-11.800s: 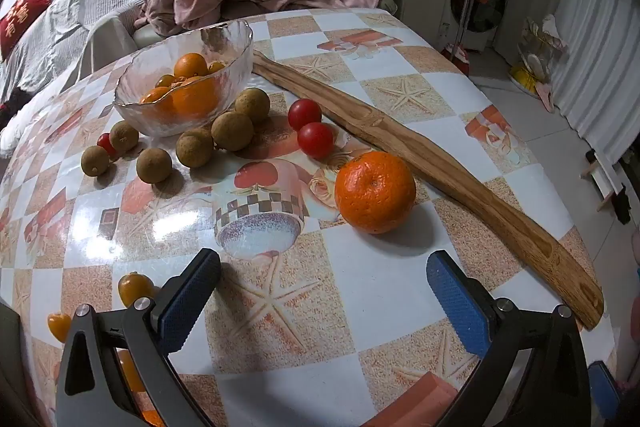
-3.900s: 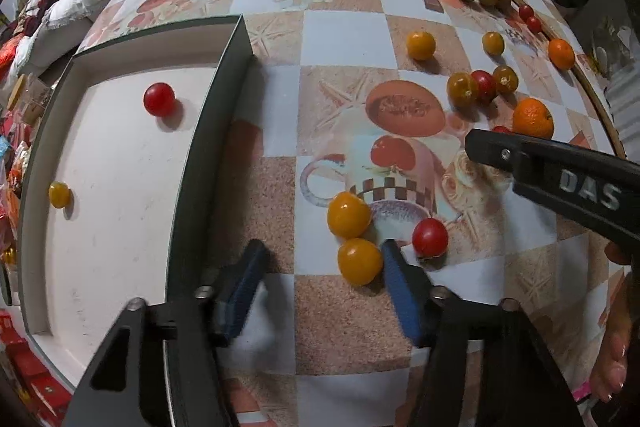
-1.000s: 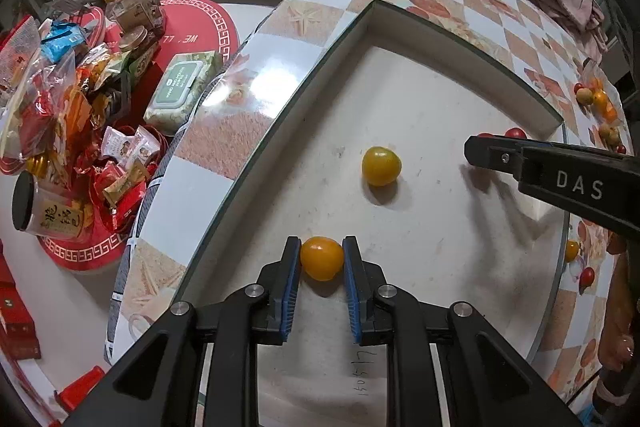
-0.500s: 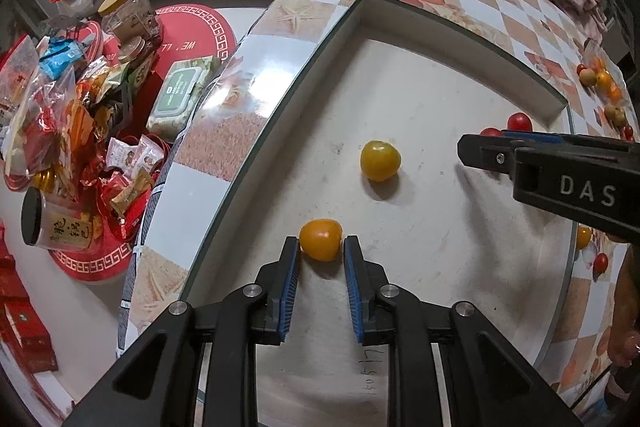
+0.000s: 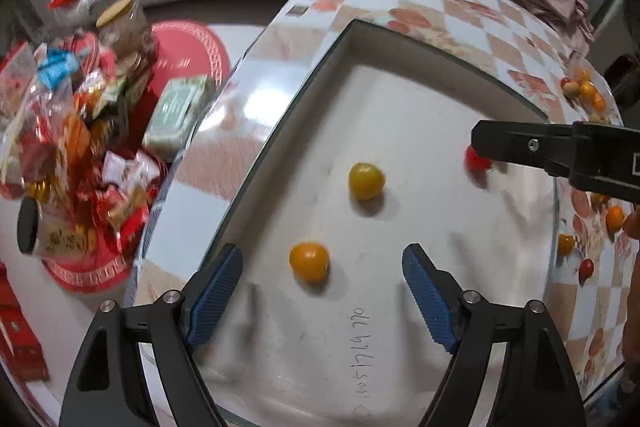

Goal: Organize fruits
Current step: 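Carry both tomatoes into the white tray and open both tools, then move both open tools back over the fruit on the table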

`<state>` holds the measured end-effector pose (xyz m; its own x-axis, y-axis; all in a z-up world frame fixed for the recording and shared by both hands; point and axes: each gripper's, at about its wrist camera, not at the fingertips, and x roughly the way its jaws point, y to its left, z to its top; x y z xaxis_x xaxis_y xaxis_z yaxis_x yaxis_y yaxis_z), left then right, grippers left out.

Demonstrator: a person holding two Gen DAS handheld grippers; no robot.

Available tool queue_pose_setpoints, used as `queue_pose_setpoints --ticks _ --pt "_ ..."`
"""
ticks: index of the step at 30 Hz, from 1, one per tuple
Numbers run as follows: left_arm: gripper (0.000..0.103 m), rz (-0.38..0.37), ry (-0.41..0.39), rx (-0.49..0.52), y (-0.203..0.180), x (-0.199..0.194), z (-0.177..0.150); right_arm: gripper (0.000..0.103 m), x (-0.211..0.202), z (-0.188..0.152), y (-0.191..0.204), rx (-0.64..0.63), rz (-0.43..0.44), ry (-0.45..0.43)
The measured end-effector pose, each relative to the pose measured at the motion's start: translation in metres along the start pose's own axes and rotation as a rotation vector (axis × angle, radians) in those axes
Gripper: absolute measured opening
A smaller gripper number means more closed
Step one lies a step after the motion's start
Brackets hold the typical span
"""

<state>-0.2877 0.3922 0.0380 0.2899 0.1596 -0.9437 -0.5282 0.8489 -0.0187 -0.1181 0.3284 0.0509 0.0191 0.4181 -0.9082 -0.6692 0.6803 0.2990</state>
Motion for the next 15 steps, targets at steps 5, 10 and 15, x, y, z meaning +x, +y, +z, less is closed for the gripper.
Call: queue_pose_setpoints --ticks 5,10,15 --pt "0.083 0.007 0.031 0.035 -0.011 0.002 0.002 0.064 -0.01 -0.005 -0.005 0.016 0.001 -0.009" --pt "0.083 -0.001 0.023 0.091 -0.035 -0.005 0.005 0.068 -0.029 -0.017 -0.025 0.061 -0.029 -0.033" --pt "0.083 -0.033 0.012 0.162 -0.068 -0.015 0.008 0.068 -0.049 -0.035 -0.06 0.146 -0.065 -0.047"
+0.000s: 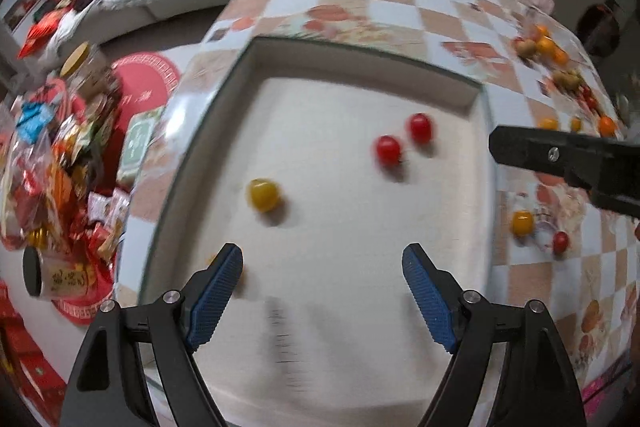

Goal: Organize fruits
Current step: 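Move both open tools back over the fruit on the table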

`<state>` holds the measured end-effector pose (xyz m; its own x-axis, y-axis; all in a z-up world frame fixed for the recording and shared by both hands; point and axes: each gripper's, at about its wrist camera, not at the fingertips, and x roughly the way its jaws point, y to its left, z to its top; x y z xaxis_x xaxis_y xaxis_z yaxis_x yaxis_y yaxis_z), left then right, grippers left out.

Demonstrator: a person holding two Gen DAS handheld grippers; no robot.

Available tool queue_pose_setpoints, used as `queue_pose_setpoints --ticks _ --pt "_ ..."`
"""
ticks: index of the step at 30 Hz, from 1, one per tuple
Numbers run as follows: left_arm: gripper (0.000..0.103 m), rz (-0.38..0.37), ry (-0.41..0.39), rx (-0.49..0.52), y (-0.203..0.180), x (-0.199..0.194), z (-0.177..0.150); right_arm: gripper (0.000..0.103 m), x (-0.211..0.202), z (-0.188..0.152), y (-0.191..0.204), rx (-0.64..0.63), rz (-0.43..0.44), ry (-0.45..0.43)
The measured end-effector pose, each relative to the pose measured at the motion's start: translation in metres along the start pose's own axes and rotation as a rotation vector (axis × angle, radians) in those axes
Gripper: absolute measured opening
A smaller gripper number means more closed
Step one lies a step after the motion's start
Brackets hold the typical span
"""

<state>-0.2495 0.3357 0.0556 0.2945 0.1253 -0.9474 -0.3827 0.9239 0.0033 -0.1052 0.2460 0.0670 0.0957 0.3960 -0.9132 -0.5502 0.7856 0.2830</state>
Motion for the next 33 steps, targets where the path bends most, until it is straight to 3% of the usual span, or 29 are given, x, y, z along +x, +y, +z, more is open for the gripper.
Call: queue_pose_setpoints --ticks 11,18,26,33 --pt "0.083 -0.109 -0.05 0.165 -0.086 -0.027 0.012 0.068 -0.03 -0.047 -0.095 0.18 -0.123 0.012" --pt "0.083 -0.16 -0.03 0.23 -0.133 -0.018 0.008 0.068 -0.038 -0.073 -0.142 0.272 -0.178 0.034" --pt "0.083 -0.128 0.019 0.253 -0.158 0.007 -0.006 0.068 -0.037 -0.087 -0.168 0.307 -0.2 0.047" --pt "0.083 -0.092 0.031 0.226 -0.154 0.027 -0.003 0.068 -0.033 -0.085 -0.18 0.312 -0.2 0.045"
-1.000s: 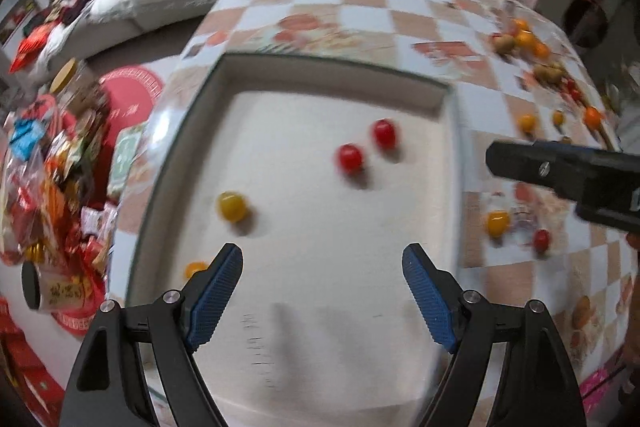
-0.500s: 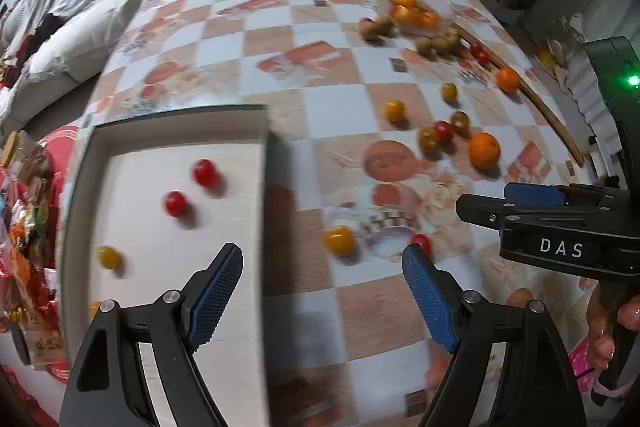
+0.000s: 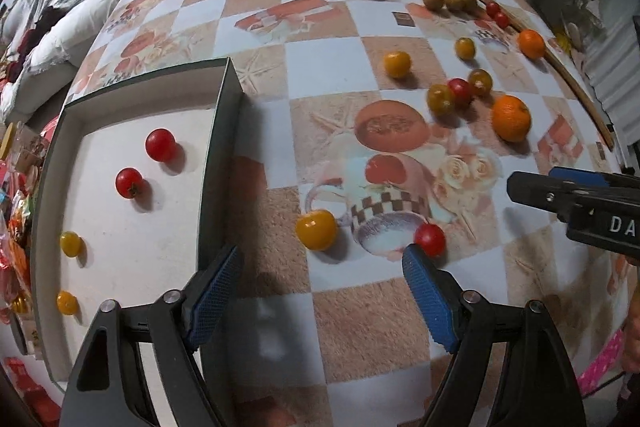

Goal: Organize fruits
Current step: 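Move both open tools back over the fruit on the table, then grasp an orange cherry tomato with the left tool while the right grasps a mandarin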

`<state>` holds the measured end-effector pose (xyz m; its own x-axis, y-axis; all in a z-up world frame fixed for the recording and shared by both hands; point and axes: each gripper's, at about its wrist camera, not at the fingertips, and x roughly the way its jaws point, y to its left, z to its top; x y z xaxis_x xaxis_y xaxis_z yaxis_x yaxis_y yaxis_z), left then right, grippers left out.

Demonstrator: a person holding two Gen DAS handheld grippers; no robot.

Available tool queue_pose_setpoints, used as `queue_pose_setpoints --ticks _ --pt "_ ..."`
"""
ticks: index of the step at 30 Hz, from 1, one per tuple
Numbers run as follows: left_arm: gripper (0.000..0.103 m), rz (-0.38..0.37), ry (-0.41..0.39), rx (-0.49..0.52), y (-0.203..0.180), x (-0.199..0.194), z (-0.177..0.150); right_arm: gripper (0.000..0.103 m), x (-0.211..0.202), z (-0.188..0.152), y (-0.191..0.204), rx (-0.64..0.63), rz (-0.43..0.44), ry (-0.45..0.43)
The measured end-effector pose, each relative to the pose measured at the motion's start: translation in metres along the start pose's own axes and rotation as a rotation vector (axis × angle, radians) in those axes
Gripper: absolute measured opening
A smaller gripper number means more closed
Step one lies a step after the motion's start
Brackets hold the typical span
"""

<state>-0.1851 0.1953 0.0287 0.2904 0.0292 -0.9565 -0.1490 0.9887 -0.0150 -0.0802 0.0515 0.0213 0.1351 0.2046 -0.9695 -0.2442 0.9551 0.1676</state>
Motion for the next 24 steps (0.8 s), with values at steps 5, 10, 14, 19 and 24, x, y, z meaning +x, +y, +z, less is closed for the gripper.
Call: queue_pose_setpoints --ticks 5,10,14,19,24 --pt "0.083 0.008 -0.005 0.002 0.0 0.01 0.005 0.068 0.006 0.008 0.0 -0.019 0.002 -0.007" --pt "0.082 0.018 -0.008 0.011 -0.003 0.016 0.01 0.068 0.011 0.018 0.002 -0.042 -0.004 -0.021" --pt "0.076 0.016 -0.001 -0.004 -0.003 0.019 0.015 0.068 0.014 0.027 0.004 -0.06 -0.01 -0.035" --pt "0.071 0.011 -0.001 -0.01 -0.003 0.018 0.015 0.068 0.017 0.037 0.007 -0.08 -0.016 -0.049" --pt "0.058 0.002 0.008 -0.041 -0.002 0.017 0.017 0.052 0.019 0.045 0.011 -0.093 -0.034 -0.059"
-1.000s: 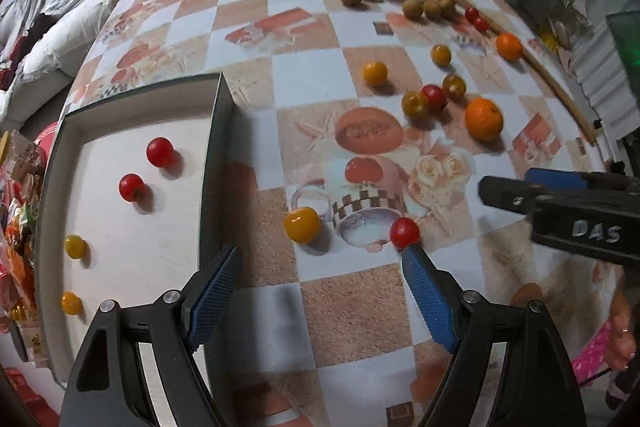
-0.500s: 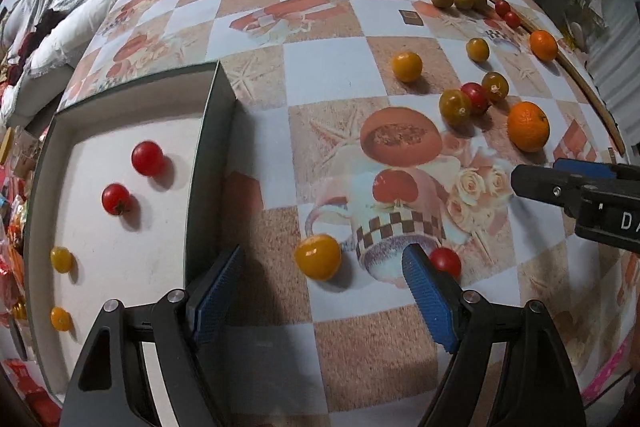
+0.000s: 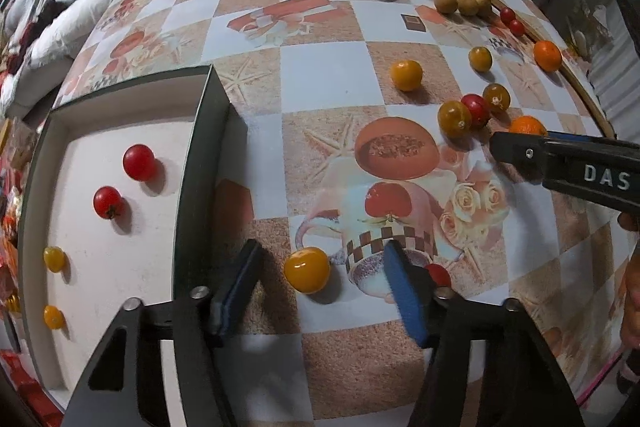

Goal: Organize fruits
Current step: 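Grasp an orange cherry tomato with the left tool while the right grasps a mandarin, then carry the tomato and mandarin into the white tray and open both tools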

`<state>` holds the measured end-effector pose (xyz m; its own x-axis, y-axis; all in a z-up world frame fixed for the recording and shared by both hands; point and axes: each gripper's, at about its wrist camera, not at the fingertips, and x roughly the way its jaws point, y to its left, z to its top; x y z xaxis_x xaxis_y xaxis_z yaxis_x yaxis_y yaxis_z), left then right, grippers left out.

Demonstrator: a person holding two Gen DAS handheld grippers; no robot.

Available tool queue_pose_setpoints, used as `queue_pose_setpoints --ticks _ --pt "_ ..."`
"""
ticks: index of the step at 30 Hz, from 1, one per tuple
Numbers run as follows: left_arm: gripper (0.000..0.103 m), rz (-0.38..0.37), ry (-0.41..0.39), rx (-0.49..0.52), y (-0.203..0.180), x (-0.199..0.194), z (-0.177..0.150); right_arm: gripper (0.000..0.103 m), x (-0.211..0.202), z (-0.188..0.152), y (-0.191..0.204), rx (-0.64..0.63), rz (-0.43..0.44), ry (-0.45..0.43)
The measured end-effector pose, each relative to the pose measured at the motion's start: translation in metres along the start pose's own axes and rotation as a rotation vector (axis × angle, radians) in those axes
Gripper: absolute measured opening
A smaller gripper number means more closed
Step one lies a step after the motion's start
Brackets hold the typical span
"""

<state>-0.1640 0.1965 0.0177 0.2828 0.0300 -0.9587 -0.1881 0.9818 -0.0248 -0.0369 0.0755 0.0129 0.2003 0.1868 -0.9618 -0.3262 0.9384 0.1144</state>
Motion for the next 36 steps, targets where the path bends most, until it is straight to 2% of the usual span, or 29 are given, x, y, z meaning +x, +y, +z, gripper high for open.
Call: queue_pose_setpoints --ticks 1,2,4,7,14,26,29,36 --pt "0.054 0.002 0.003 -0.008 0.001 0.0 0.001 0.042 0.0 0.001 0.0 0.002 -0.006 -0.001" --pt "0.052 0.002 0.005 -0.016 0.003 -0.001 0.001 0.039 0.0 0.003 -0.001 0.007 -0.004 0.0" --pt "0.038 0.002 0.011 -0.022 0.006 -0.001 0.002 0.039 0.0 0.004 -0.001 0.014 -0.002 0.0" --pt "0.025 -0.029 0.026 -0.016 0.009 -0.003 0.001 0.039 -0.002 0.002 -0.001 0.01 0.004 -0.004" --pt "0.025 -0.095 0.036 -0.035 0.01 -0.007 -0.001 0.039 -0.012 -0.006 0.0 0.024 0.033 -0.002" --pt "0.024 -0.062 0.007 0.008 0.003 -0.003 0.002 0.039 -0.023 -0.018 0.004 0.034 0.051 0.003" --pt "0.021 -0.111 0.008 -0.017 0.008 -0.007 0.001 0.039 -0.025 -0.018 0.005 0.037 0.058 0.003" --pt "0.021 -0.141 -0.017 -0.029 0.011 -0.026 0.005 0.039 -0.034 -0.021 0.012 0.029 0.079 0.0"
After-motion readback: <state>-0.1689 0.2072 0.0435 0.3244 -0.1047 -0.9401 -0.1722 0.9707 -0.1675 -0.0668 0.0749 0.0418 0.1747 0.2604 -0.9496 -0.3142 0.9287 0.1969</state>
